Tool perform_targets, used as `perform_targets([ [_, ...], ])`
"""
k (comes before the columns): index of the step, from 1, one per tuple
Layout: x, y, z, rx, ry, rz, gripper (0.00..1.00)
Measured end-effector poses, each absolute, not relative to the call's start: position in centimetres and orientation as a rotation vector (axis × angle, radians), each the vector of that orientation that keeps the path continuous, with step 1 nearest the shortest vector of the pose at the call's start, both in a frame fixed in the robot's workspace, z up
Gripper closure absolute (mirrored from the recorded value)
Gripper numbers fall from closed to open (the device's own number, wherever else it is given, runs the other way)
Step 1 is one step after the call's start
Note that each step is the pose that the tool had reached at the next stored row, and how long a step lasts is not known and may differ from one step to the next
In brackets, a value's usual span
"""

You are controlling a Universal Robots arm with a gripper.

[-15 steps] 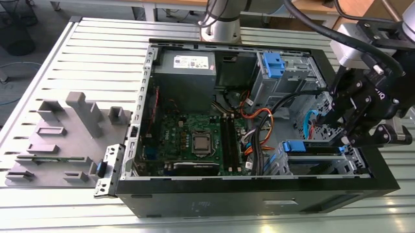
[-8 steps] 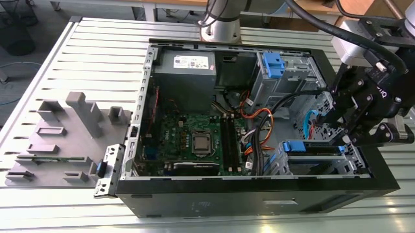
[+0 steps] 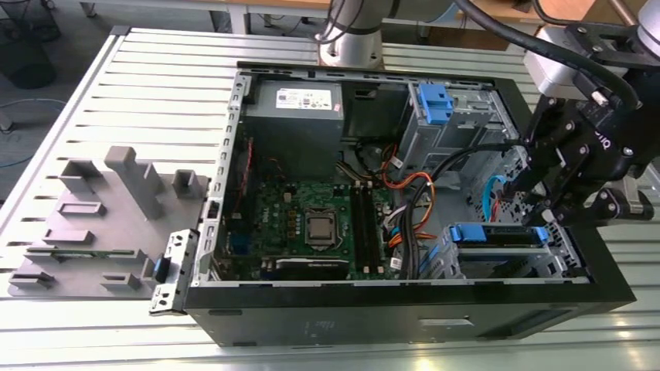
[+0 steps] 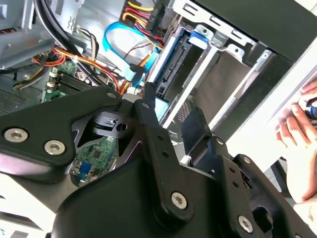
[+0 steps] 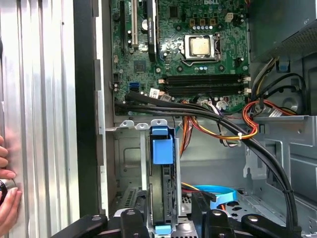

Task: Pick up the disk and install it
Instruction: 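Insert the first disk wire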

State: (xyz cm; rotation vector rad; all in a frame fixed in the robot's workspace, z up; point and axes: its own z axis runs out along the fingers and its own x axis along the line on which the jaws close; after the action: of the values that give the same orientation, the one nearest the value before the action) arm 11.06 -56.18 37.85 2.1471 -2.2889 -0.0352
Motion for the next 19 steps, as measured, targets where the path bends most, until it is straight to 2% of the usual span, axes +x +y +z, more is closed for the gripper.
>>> perform_targets([
  [19,11.7,-53.5,37.1,2.147,-2.289,-0.035,0.52],
])
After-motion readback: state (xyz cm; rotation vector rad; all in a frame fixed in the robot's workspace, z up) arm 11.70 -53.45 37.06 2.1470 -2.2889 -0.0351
